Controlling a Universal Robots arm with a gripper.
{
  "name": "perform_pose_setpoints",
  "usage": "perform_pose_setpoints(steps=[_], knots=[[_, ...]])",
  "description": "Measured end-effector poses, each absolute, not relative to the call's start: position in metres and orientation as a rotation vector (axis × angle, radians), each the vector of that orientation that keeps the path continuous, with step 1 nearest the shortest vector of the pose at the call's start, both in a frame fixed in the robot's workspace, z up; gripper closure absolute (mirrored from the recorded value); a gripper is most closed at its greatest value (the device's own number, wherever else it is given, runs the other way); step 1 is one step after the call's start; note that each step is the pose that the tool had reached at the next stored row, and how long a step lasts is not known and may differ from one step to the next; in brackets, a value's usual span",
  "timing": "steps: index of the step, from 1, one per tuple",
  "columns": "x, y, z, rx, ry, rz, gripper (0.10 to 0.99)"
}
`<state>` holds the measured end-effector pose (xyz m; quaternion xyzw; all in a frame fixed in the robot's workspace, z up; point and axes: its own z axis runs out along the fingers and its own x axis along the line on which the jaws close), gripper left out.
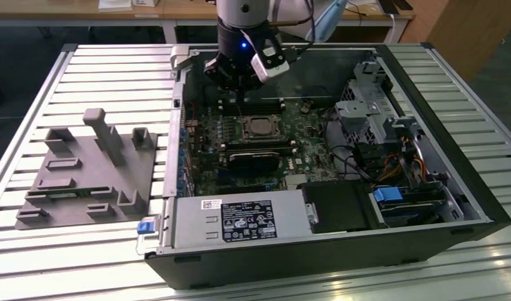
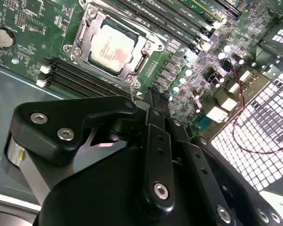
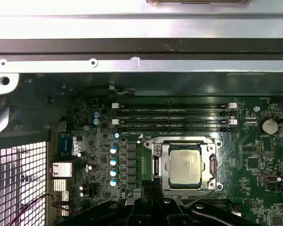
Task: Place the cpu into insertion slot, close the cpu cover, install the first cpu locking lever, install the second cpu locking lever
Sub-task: 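Install the first cpu locking lever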
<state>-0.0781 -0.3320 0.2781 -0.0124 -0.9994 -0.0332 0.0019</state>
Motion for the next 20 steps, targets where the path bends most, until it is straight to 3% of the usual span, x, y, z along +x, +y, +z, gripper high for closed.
perform_pose_setpoints(steps=[15, 18, 19, 20], knots=[[-0.0851, -0.3320, 0.2781, -0.039, -3.136, -0.104, 0.961], [-0.0851, -0.3320, 0.2781, -0.039, -3.136, -0.104, 0.945], [-0.0851, -0.3320, 0.2781, -0.039, -3.136, -0.104, 0.882], [-0.0851, -0.3320, 0.2781, -0.039, -3.136, -0.104, 0.882]])
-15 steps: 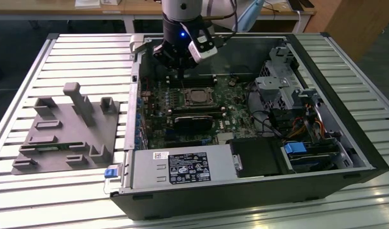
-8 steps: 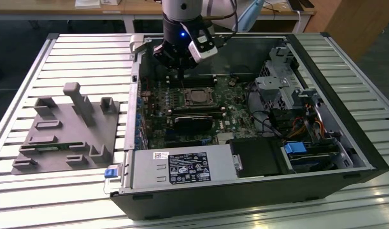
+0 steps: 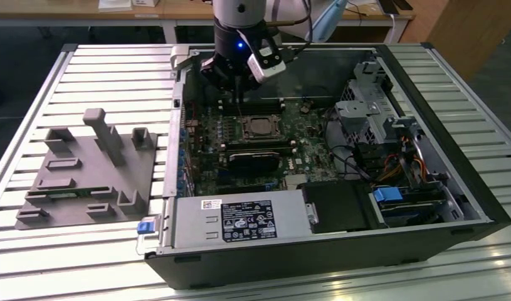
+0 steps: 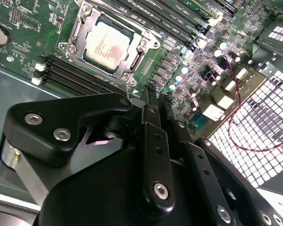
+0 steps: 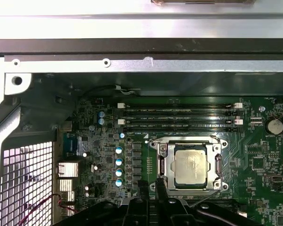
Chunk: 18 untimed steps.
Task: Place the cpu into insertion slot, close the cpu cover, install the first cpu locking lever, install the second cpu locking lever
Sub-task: 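Install the first cpu locking lever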
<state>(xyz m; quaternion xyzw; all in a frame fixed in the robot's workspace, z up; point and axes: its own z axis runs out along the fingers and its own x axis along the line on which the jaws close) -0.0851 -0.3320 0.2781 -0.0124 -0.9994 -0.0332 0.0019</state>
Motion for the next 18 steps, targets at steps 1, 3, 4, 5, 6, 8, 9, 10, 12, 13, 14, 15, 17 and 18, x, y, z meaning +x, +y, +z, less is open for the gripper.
perform_pose_setpoints(steps=[1, 3, 4, 5, 6, 8, 9, 10, 12, 13, 14, 15, 17, 18], knots=[[-0.0850, -0.3320, 0.2781, -0.039, -3.136, -0.104, 0.875], [-0.0850, -0.3320, 0.2781, -0.039, -3.136, -0.104, 0.812], [-0.0850, -0.3320, 0.2781, -0.039, -3.136, -0.104, 0.812], [-0.0850, -0.3320, 0.2781, -0.039, -3.136, -0.104, 0.812], [-0.0850, -0.3320, 0.2781, -0.039, -3.136, -0.104, 0.812], [-0.0850, -0.3320, 0.2781, -0.039, -3.136, -0.104, 0.824], [-0.0849, -0.3320, 0.2781, -0.039, -3.136, -0.104, 0.890], [-0.0849, -0.3320, 0.2781, -0.039, -3.136, -0.104, 0.890], [-0.0849, -0.3320, 0.2781, -0.039, -3.136, -0.104, 0.980], [-0.0849, -0.3320, 0.2781, -0.039, -3.136, -0.104, 0.980], [-0.0849, -0.3320, 0.2781, -0.039, -3.136, -0.104, 0.980], [-0.0849, -0.3320, 0.2781, -0.039, -3.136, -0.104, 0.980], [-0.0848, -0.3320, 0.2781, -0.039, -3.136, -0.104, 0.980], [-0.0848, -0.3320, 0.2781, -0.039, -3.136, -0.104, 0.980]])
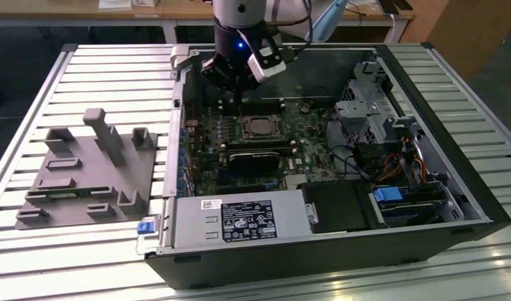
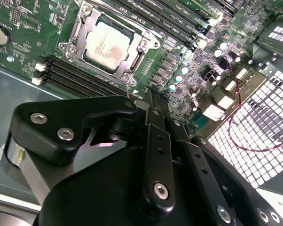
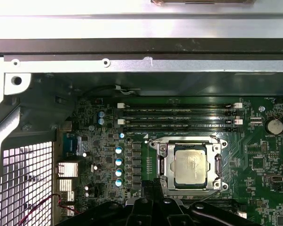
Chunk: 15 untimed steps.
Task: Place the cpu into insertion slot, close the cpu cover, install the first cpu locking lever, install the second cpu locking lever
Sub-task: 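Install the first cpu locking lever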
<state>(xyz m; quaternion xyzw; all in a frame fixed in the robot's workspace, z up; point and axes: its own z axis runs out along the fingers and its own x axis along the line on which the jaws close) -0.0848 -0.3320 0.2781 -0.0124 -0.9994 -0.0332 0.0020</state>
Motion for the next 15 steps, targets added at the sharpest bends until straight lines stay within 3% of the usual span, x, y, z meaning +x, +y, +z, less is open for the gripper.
perform_pose_setpoints(steps=[15], knots=[[-0.0885, -0.3289, 0.2780, -0.039, -3.136, -0.104, 0.980]])
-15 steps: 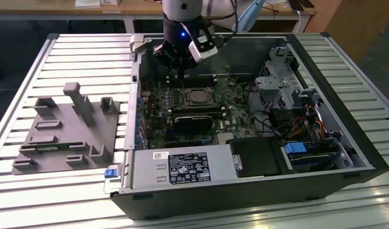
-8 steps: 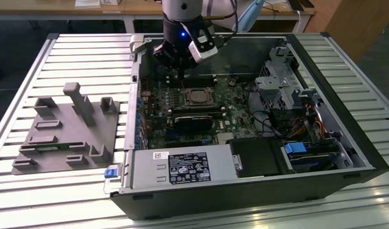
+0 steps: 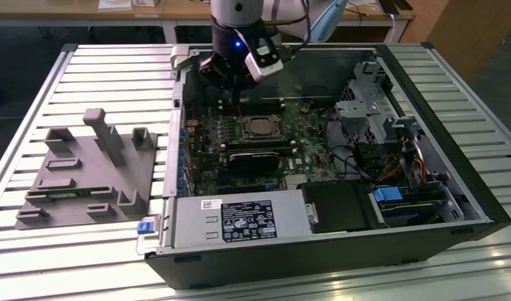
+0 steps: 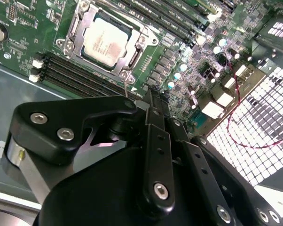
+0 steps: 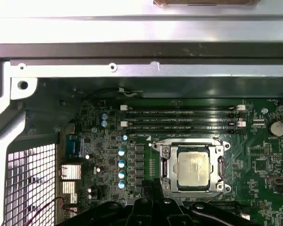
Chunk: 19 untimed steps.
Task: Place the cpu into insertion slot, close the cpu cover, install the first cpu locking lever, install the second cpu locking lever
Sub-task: 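Install the first cpu locking lever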
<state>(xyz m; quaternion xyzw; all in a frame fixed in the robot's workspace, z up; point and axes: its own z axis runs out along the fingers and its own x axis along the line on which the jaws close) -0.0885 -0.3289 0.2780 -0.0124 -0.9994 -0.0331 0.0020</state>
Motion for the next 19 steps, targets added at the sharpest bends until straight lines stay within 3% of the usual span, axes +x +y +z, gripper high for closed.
perform_pose_setpoints(steps=[19], knots=[[-0.095, -0.313, 0.269, -0.039, -3.137, -0.104, 0.980]])
